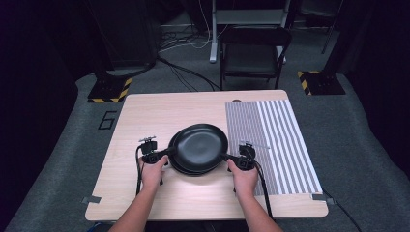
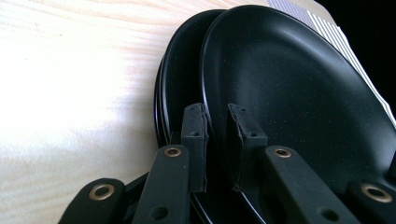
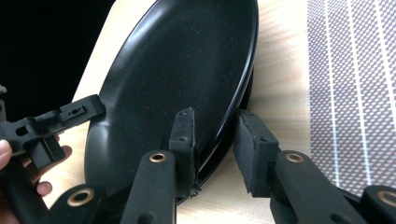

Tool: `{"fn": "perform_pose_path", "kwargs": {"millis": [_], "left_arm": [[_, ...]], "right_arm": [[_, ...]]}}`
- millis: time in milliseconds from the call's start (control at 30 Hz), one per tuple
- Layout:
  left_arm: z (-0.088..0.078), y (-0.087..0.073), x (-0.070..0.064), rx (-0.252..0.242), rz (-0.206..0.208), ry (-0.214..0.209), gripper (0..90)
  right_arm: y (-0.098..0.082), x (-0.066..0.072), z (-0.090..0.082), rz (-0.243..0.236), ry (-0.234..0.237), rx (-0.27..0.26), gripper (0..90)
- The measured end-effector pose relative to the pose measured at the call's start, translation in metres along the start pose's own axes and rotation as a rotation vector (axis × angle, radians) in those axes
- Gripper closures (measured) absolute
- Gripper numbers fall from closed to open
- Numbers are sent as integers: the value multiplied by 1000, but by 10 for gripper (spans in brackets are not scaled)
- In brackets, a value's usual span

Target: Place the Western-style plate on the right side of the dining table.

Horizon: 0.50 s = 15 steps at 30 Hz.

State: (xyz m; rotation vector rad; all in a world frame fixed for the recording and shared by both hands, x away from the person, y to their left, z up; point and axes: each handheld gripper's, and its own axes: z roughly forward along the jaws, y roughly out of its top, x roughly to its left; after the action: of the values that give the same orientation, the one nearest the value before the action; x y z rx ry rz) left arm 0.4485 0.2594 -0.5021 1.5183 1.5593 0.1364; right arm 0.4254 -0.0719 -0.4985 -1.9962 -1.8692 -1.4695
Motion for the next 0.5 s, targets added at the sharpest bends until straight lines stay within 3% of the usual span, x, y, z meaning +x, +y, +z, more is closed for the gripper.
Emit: {"fn": "perform_pose_path", "kwargs": {"millis": [300,367,500], "left_arm": [[2,-4,-7,-12,-1,25,767],[3,-4,-9,-6,18,33,754],[10,-6,-7,10,-30,-5,733]], "right_arm": [[-2,3,7,57,-15,-11,702],[-1,2,9,52,-24,-22,710],[3,1,10,67,-30,-28,724]]}}
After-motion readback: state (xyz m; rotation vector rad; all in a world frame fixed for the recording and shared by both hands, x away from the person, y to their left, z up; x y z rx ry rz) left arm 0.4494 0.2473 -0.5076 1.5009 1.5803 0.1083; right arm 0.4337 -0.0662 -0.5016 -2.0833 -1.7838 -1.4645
